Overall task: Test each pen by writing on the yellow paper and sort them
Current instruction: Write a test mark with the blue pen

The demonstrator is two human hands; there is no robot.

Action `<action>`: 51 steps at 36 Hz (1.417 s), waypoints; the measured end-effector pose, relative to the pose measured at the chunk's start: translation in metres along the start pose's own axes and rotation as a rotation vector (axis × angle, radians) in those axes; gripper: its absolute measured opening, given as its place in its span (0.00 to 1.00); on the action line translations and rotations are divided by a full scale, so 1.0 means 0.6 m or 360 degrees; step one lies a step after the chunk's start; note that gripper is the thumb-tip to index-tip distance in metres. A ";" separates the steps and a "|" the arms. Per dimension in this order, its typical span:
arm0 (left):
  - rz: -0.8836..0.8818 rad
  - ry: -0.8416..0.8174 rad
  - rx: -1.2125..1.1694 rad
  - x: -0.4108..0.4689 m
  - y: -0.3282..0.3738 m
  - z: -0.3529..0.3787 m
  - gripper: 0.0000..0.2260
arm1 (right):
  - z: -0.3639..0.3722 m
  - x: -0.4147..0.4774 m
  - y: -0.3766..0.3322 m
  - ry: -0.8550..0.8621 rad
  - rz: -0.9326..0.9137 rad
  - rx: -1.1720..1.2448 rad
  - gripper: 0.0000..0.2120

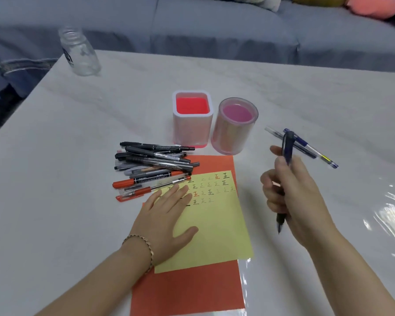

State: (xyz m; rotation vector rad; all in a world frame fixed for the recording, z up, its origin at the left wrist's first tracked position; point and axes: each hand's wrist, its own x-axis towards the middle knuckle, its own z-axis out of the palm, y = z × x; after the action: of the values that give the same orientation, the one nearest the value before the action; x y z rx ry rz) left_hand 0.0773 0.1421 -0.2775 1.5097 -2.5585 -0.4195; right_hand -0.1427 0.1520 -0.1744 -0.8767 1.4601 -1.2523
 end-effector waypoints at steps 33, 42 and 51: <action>0.0017 0.0129 -0.0073 -0.001 -0.005 0.009 0.29 | 0.046 -0.026 0.000 -0.0262 0.0261 0.0114 0.14; 0.0008 0.0095 -0.0051 -0.001 -0.004 0.008 0.29 | 0.030 -0.027 -0.007 -0.0199 0.0232 -0.0075 0.15; -0.0005 0.0103 -0.0062 -0.001 -0.003 0.006 0.29 | 0.028 -0.024 0.007 -0.0056 0.0158 -0.0228 0.09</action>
State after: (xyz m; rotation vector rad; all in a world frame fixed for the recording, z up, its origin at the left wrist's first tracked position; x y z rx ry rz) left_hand 0.0785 0.1425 -0.2815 1.4894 -2.4847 -0.4117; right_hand -0.1227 0.1622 -0.1749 -0.9046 1.5606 -1.0645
